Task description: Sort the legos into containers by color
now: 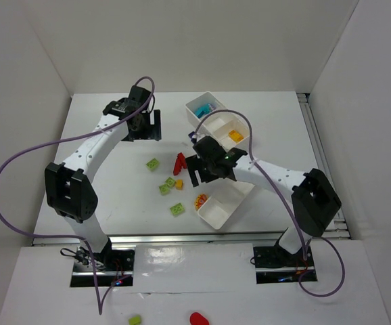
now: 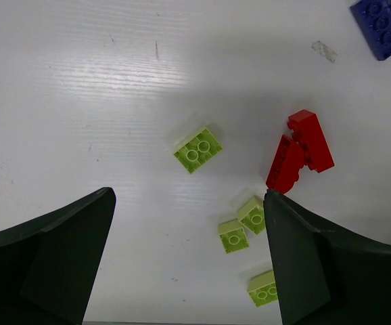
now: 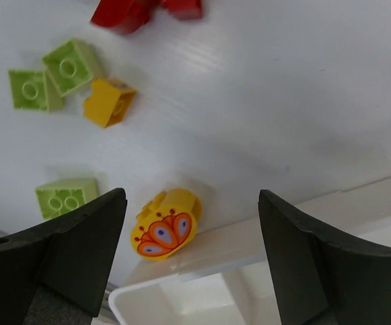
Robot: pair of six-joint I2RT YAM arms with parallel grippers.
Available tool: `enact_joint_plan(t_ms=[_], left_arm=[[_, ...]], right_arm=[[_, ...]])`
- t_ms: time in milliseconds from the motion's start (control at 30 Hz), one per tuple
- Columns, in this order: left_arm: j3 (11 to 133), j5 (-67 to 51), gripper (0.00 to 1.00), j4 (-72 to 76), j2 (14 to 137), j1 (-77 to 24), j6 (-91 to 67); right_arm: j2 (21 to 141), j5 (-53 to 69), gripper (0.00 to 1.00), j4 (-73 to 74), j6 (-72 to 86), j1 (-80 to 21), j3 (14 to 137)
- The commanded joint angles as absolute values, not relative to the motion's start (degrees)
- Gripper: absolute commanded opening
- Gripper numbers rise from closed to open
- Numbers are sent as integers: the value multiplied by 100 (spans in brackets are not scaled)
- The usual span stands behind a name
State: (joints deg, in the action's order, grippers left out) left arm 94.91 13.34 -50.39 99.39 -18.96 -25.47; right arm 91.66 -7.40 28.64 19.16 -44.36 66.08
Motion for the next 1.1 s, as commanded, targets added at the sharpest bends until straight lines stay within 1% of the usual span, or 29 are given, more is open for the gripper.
enact_joint_plan(t_ms=[0,200,333,400,533,700,833,867,967,1000,1067], left_arm=[[9686,1283,100,-5063,9940,-1916,-2505],[9519,1336,100,-5063,9888,-1916,-2505],[9466,1389,100,-5063,9835,-1916,-2505],[9414,1389,100,-5063,9835,-1916,-2505],[9413,1336,100,-5010,9835,-1916,-2505],[9413,1336,100,-4957,9835,-1916,-2505],[9413,1336,100,-4957,9888,-1916,-2505],[9413,1336,100,-4957,9888,-1916,-2505],[9360,1336,100,-4957,9888,-1916,-2505],[9360,1336,100,-4957,9888,-1916,-2505],[9360,1336,100,-4957,9888,-1916,-2505]], right_arm=[[9175,-193,86,2874,1731,-4728,6461],[9623,158,92,2935,1521,-4869,6389],[10010,220,92,3269,1380,-5053,6662],[10116,45,92,3383,1380,-5115,6662],[10116,-9,94,3515,1380,-5220,6662],[10116,-123,94,3639,1380,-5334,6557],[10116,-290,86,3700,1380,-5387,6557],[10116,-290,80,3700,1380,-5388,6557],[10116,-438,70,3700,1450,-5388,6688],[10116,-544,63,3700,1450,-5388,6749],[10116,-711,63,3700,1503,-5388,6943]])
